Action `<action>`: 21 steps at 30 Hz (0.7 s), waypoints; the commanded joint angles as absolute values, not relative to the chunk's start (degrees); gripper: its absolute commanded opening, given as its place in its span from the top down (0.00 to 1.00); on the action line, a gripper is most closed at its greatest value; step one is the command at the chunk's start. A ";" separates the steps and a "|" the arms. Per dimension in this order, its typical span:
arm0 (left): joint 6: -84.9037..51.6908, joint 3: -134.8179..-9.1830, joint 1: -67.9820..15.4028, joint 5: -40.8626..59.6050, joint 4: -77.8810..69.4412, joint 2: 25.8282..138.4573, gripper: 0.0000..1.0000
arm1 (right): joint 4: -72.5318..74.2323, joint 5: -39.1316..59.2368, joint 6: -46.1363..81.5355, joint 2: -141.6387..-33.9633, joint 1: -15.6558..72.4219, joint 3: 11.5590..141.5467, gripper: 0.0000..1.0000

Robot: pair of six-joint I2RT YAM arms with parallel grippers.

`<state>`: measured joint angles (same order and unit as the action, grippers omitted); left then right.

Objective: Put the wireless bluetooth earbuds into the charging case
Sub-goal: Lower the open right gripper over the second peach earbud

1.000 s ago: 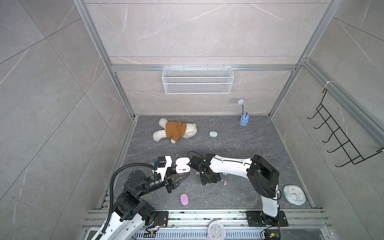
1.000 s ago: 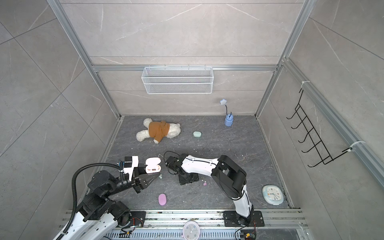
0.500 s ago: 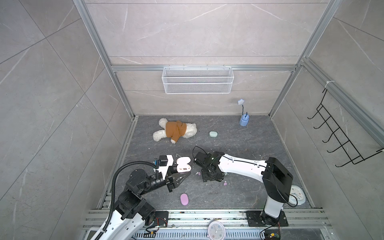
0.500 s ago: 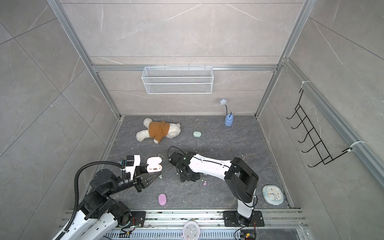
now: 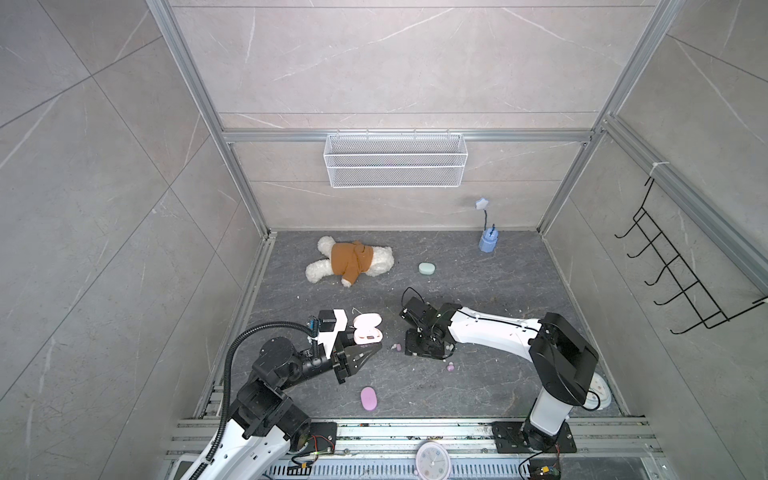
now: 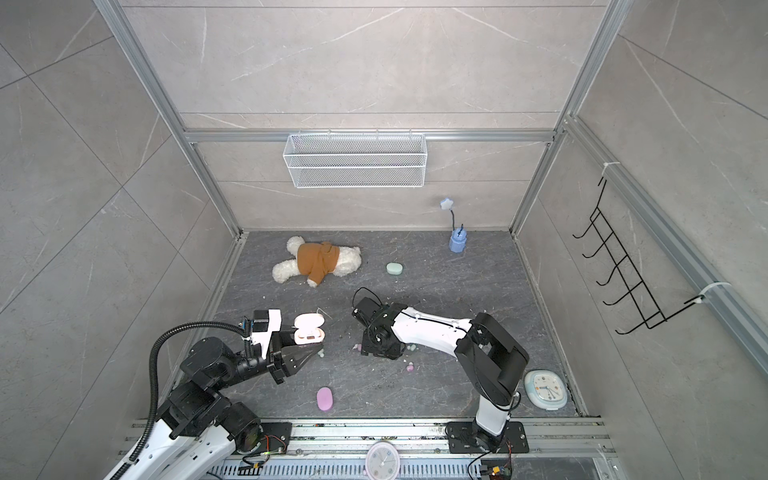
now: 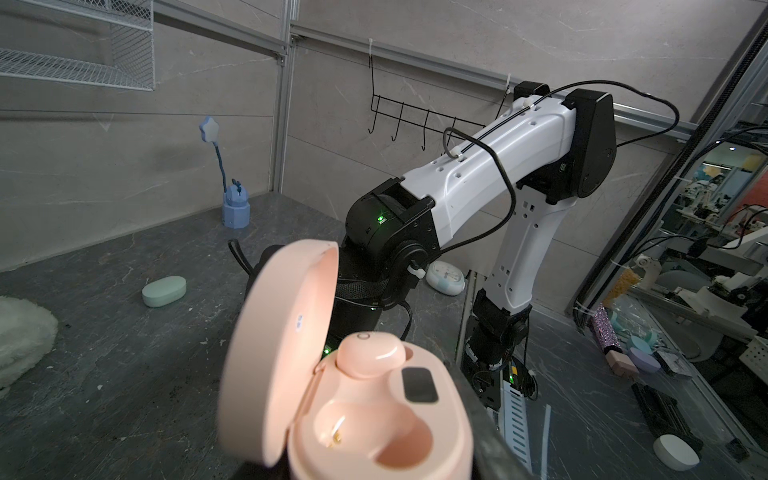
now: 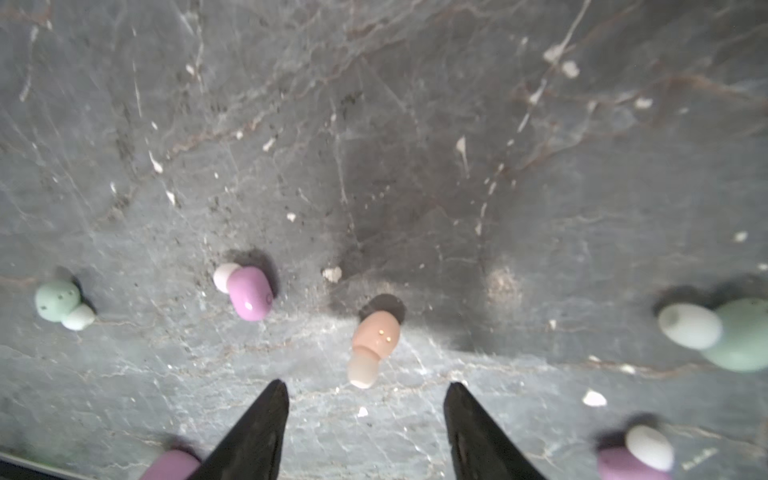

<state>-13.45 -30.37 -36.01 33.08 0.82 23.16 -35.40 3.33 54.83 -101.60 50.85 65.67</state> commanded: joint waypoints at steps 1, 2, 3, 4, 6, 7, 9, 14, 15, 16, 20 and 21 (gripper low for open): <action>-13.53 -32.69 -35.85 33.75 -2.15 23.20 0.79 | -32.92 3.86 57.50 -100.00 50.28 63.92 0.38; -13.58 -32.70 -35.84 33.75 -2.15 23.20 0.79 | -32.64 3.81 57.78 -99.62 50.18 63.61 0.38; -13.57 -32.70 -35.86 33.80 -2.09 23.20 0.79 | -32.29 3.78 58.06 -99.36 50.19 63.44 0.39; -13.54 -32.70 -35.86 33.75 -1.95 23.20 0.79 | -31.73 3.91 58.39 -99.01 50.14 63.11 0.41; -13.55 -32.62 -35.86 33.79 -1.93 23.20 0.79 | -31.12 4.02 58.80 -98.45 50.19 62.90 0.44; -13.62 -32.61 -35.86 33.76 -1.94 23.20 0.79 | -31.20 4.05 58.80 -98.30 50.19 63.06 0.46; -13.69 -32.68 -35.86 33.74 -1.93 23.29 0.79 | -31.29 4.04 58.80 -98.00 50.19 63.35 0.51; -13.62 -32.70 -35.85 33.75 -1.85 23.31 0.79 | -31.99 4.75 58.19 -98.33 50.16 64.12 0.68; -13.65 -32.70 -35.85 33.74 -1.85 23.29 0.79 | -31.87 4.75 58.11 -98.42 50.19 64.11 0.70; -13.65 -32.70 -35.86 33.68 -1.85 23.29 0.79 | -31.66 4.83 58.01 -98.52 50.19 64.14 0.73; -13.75 -32.78 -35.84 33.63 -1.80 23.21 0.79 | -31.39 5.26 57.66 -98.95 50.14 64.99 0.78; -13.72 -32.78 -35.81 33.65 -1.76 23.14 0.79 | -31.14 5.48 57.58 -99.10 50.23 65.12 0.79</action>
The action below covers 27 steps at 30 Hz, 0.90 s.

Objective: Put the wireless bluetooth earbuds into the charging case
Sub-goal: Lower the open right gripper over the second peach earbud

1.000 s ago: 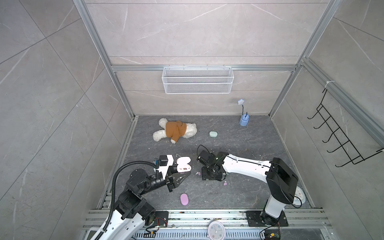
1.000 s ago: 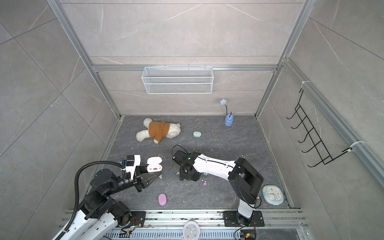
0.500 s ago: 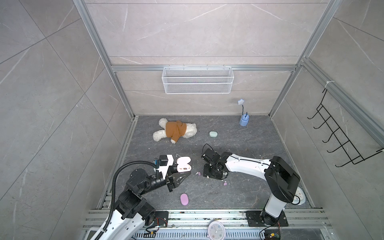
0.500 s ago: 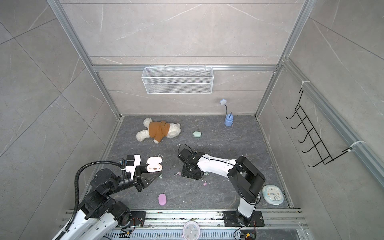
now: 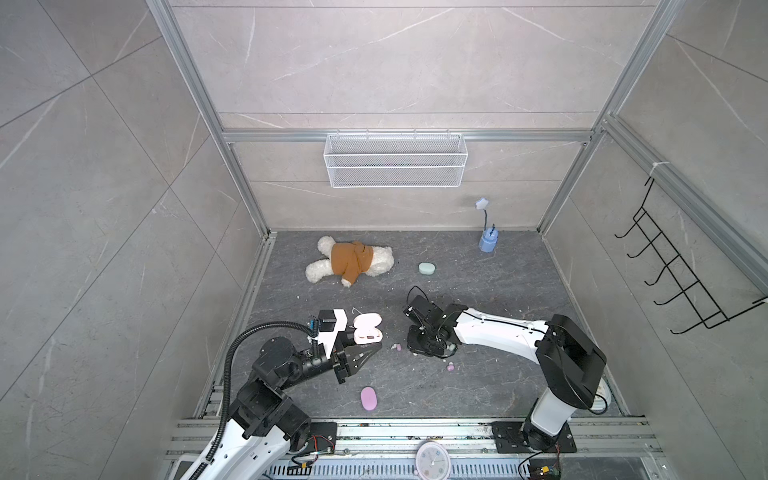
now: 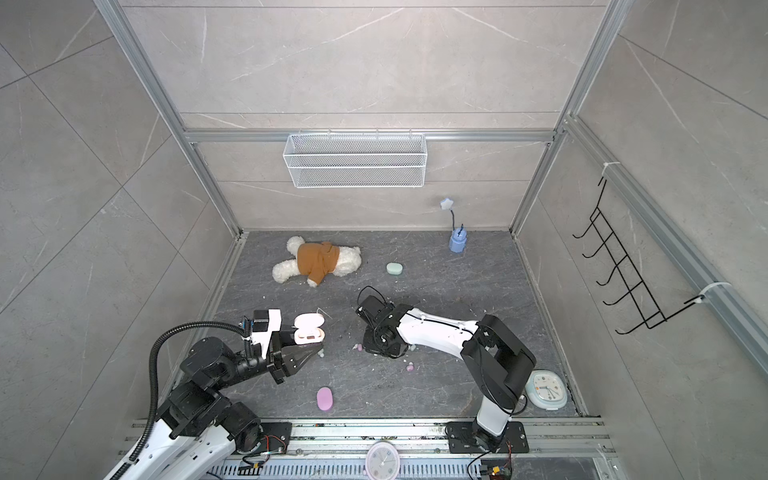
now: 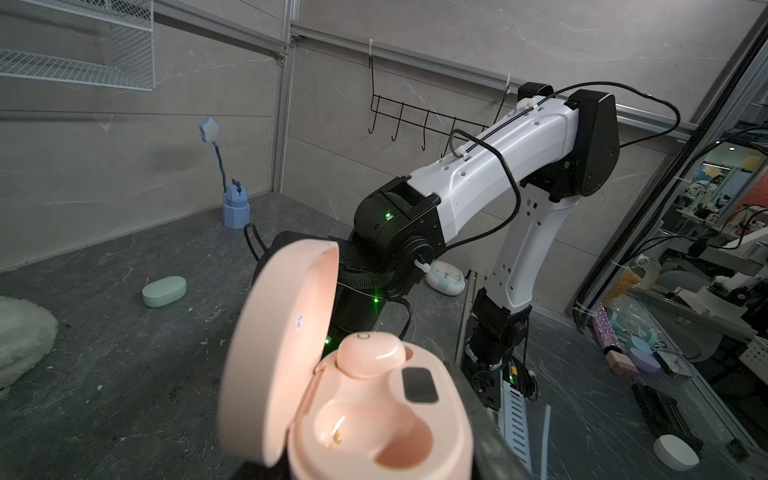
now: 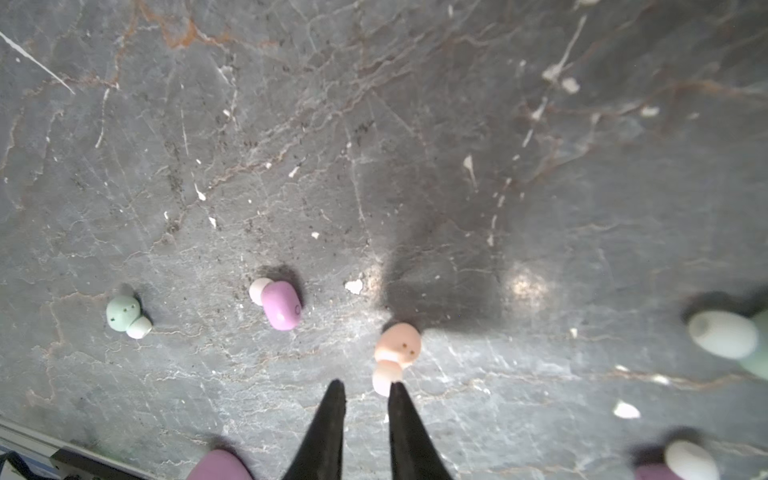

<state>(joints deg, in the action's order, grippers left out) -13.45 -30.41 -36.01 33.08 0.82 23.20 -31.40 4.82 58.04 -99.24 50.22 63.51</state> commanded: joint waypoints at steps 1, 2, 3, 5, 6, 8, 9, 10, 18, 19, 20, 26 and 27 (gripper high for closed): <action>-13.75 -32.78 -35.85 33.59 -1.76 23.12 0.79 | -30.79 5.66 57.49 -99.23 50.19 65.14 0.79; -13.77 -32.78 -35.86 33.57 -1.75 23.12 0.79 | -30.53 5.84 57.40 -99.53 50.16 65.37 0.80; -13.71 -32.76 -35.86 33.62 -1.71 23.12 0.79 | -30.43 6.03 57.40 -99.84 50.19 65.47 0.80; -13.72 -32.84 -35.86 33.66 -1.63 23.13 0.79 | -30.08 6.39 57.22 -100.38 50.19 65.65 0.80; -13.71 -32.87 -35.86 33.58 -1.60 23.07 0.79 | -29.93 6.50 57.22 -100.58 50.19 65.56 0.81; -13.76 -32.87 -35.83 33.50 -1.45 22.96 0.79 | -29.71 6.82 57.13 -100.89 50.19 65.49 0.81; -13.72 -32.80 -35.85 33.49 -1.41 22.94 0.79 | -29.78 6.78 56.98 -101.05 50.19 65.60 0.81; -13.73 -32.78 -35.86 33.48 -1.41 22.90 0.79 | -29.88 6.75 56.96 -101.26 50.18 65.63 0.81; -13.73 -32.78 -35.86 33.42 -1.45 22.94 0.79 | -30.06 6.73 57.00 -101.63 50.18 64.83 0.82; -13.71 -32.78 -35.86 33.41 -1.41 22.94 0.79 | -30.06 6.77 57.08 -101.53 50.16 64.67 0.82; -13.72 -32.78 -35.86 33.31 -1.41 22.98 0.79 | -30.15 6.85 57.13 -101.46 50.14 64.64 0.82; -13.63 -32.85 -35.84 33.39 -1.41 23.03 0.79 | -30.50 6.72 57.30 -101.27 50.11 63.63 0.83; -13.62 -32.83 -35.82 33.35 -1.41 23.03 0.79 | -30.58 6.60 57.35 -101.12 50.12 63.50 0.83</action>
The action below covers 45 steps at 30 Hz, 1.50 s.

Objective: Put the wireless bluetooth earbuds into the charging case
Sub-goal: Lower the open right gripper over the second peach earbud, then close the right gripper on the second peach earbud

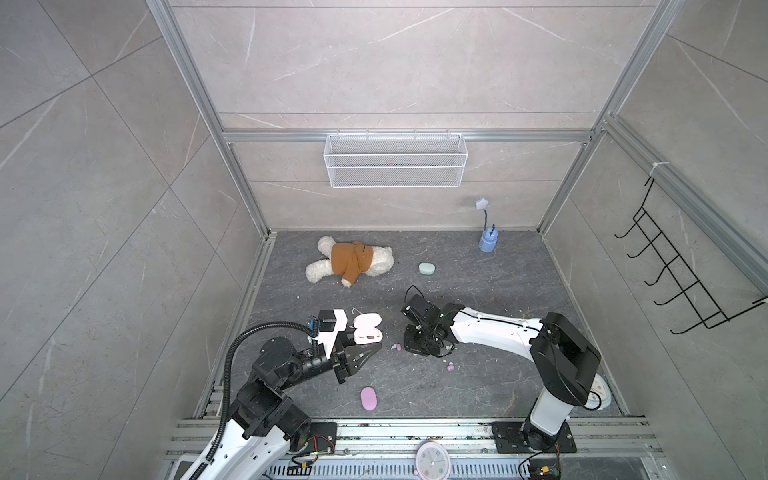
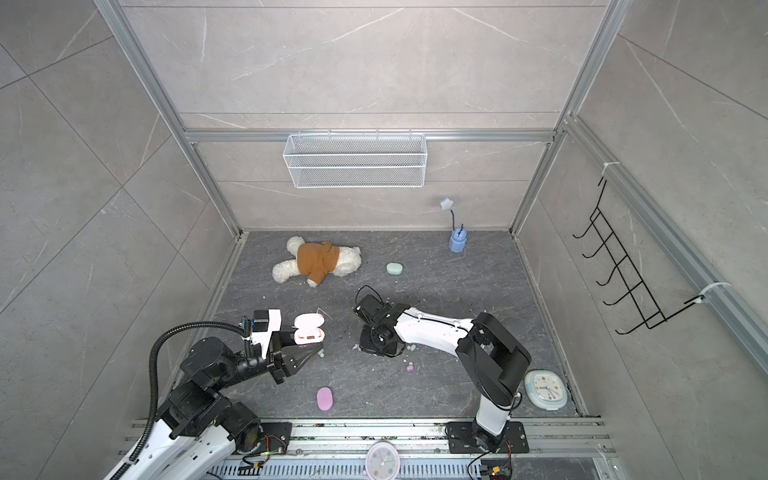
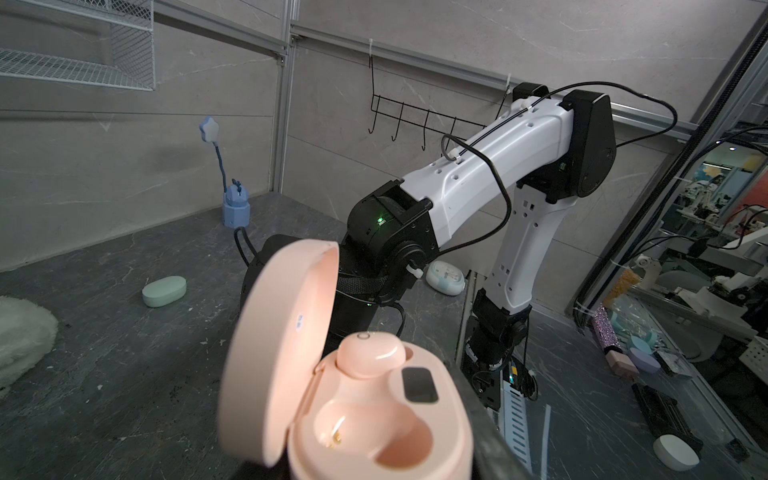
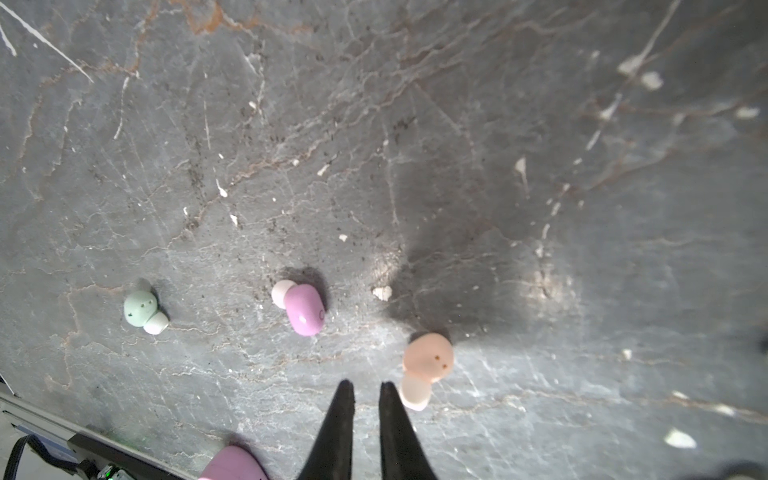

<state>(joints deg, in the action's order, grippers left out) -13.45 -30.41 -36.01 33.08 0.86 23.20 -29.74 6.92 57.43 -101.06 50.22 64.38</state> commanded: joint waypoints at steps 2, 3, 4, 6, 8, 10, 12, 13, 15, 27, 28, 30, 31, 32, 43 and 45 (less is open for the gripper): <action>-13.62 -32.87 -35.84 33.38 -1.41 23.11 0.79 | -30.67 6.42 57.48 -100.94 50.05 63.10 0.84; -13.69 -32.87 -35.86 33.41 -1.40 23.20 0.79 | -30.60 6.42 57.57 -100.77 50.01 62.85 0.84; -13.63 -32.87 -35.86 33.42 -1.43 23.20 0.79 | -30.50 6.42 57.65 -100.75 50.01 62.56 0.84; -13.62 -32.83 -35.82 33.46 -1.41 23.20 0.79 | -30.32 6.49 57.81 -100.57 50.01 62.13 0.84; -13.62 -32.89 -35.86 33.44 -1.49 23.20 0.79 | -30.23 6.42 57.92 -100.27 50.01 61.79 0.84; -13.62 -33.00 -35.86 33.48 -1.50 23.29 0.79 | -30.37 6.24 58.01 -99.73 50.01 61.53 0.84; -13.63 -33.12 -35.84 33.50 -1.49 23.29 0.79 | -30.52 6.15 58.18 -99.22 50.03 61.35 0.84; -13.62 -33.13 -35.86 33.49 -1.49 23.30 0.79 | -30.58 6.15 58.26 -98.94 50.01 61.23 0.84; -13.72 -33.15 -35.86 33.52 -1.52 23.29 0.79 | -31.37 5.83 58.27 -98.48 50.01 61.10 0.84; -14.00 -33.14 -35.86 33.72 -1.58 23.58 0.79 | -32.00 4.48 58.20 -95.89 48.70 59.02 0.83; -13.97 -33.13 -35.84 33.71 -1.54 23.56 0.79 | -31.99 4.44 57.98 -95.80 48.65 59.35 0.84; -14.06 -33.13 -35.85 33.66 -1.58 23.55 0.79 | -32.51 4.39 57.32 -96.07 48.43 60.49 0.83; -14.08 -33.14 -35.86 33.73 -1.61 23.55 0.79 | -32.52 4.48 57.03 -96.23 48.36 60.82 0.83; -14.11 -33.13 -35.85 33.68 -1.59 23.55 0.79 | -32.56 4.61 56.80 -96.46 48.19 61.20 0.83; -14.23 -33.29 -35.82 33.52 -1.41 23.65 0.79 | -32.34 6.15 56.26 -98.66 47.91 62.06 0.88; -14.19 -33.35 -35.86 33.51 -1.41 23.80 0.79 | -32.43 6.15 56.08 -99.09 47.77 62.26 0.88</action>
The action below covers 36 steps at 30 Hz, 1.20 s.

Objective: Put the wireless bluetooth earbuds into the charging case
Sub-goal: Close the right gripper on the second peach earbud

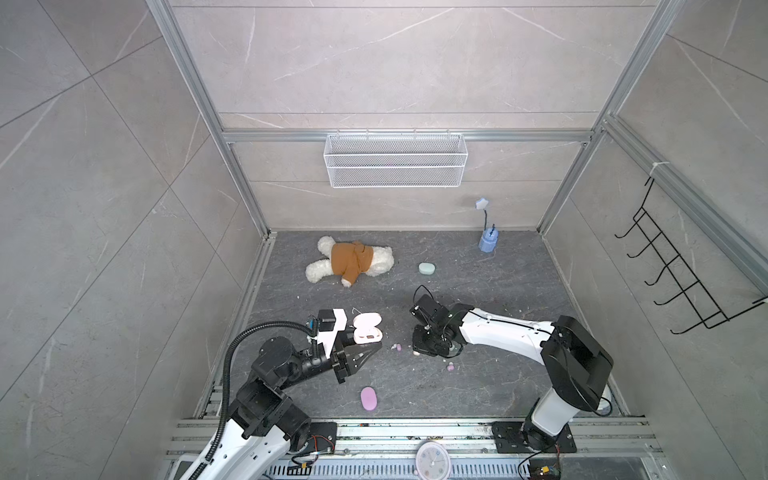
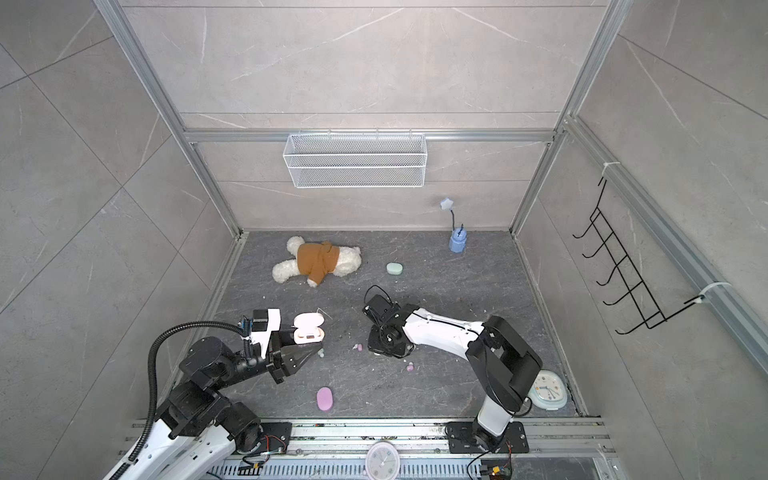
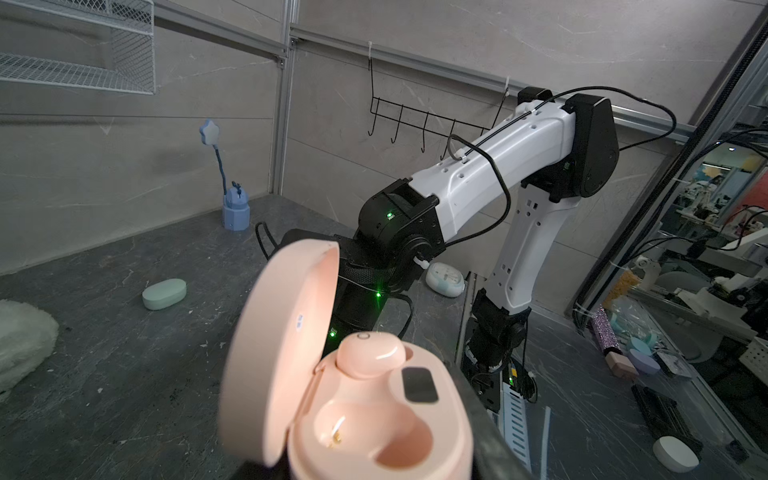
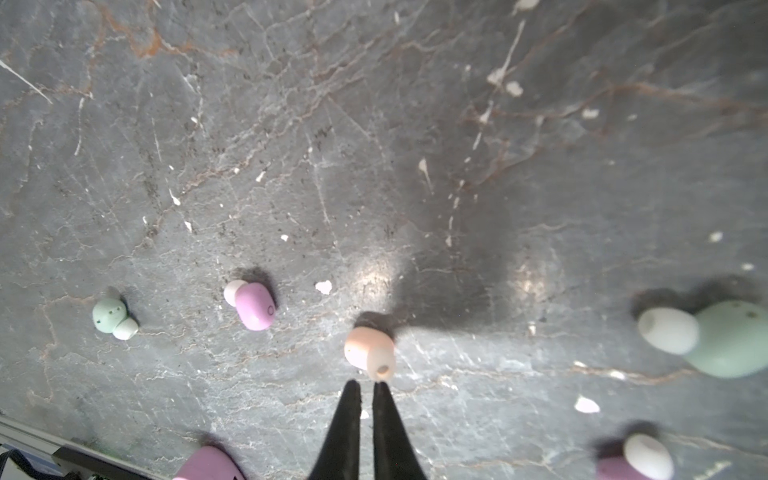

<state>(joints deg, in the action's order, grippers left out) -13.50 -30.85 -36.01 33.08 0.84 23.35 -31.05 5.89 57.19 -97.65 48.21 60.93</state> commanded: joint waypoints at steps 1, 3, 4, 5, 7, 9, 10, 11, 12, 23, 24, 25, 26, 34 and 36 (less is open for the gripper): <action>-14.17 -33.36 -35.84 33.53 -1.41 23.82 0.79 | -32.52 6.15 56.04 -99.46 47.72 62.47 0.88; -14.21 -33.39 -35.86 33.52 -1.33 23.82 0.79 | -32.54 6.20 55.83 -99.82 47.55 62.77 0.88; -14.24 -33.40 -35.86 33.41 -1.24 23.84 0.79 | -32.52 6.24 55.73 -100.01 47.49 62.91 0.88; -14.23 -33.40 -35.86 33.46 -1.15 23.74 0.79 | -32.52 6.24 55.59 -100.26 47.38 63.14 0.89; -14.23 -33.40 -35.86 33.37 -1.05 23.69 0.79 | -32.76 6.24 55.37 -100.70 47.22 63.51 0.89; -14.24 -33.40 -35.86 33.22 -1.01 23.57 0.79 | -32.87 6.22 55.15 -101.04 46.94 63.77 0.89; -14.24 -33.40 -35.86 33.17 -1.05 23.55 0.79 | -32.87 6.20 55.11 -101.15 46.78 63.86 0.89; -14.24 -33.40 -35.86 33.18 -1.00 23.55 0.79 | -32.79 6.33 55.02 -101.25 46.61 63.87 0.89; -14.28 -33.40 -35.86 33.07 -0.98 23.60 0.79 | -32.70 6.54 54.93 -101.42 46.44 63.88 0.89; -14.24 -33.57 -35.86 32.96 -1.05 24.17 0.79 | -32.35 6.97 53.77 -101.34 45.75 64.92 0.85; -14.24 -33.57 -35.86 33.01 -1.11 24.26 0.79 | -32.77 6.69 53.24 -101.21 45.71 65.41 0.83; -14.26 -33.64 -35.86 33.03 -1.19 24.34 0.79 | -33.24 6.24 52.71 -101.08 45.73 65.87 0.81; -14.25 -33.69 -35.86 32.97 -1.23 24.43 0.79 | -33.95 5.81 52.38 -100.99 45.71 66.19 0.80; -14.38 -33.74 -35.86 33.01 -1.69 24.70 0.79 | -40.85 2.43 46.25 -103.25 46.40 70.83 0.72; -14.36 -33.80 -35.86 32.99 -1.76 24.74 0.79 | -42.21 1.77 44.92 -104.08 46.90 71.98 0.73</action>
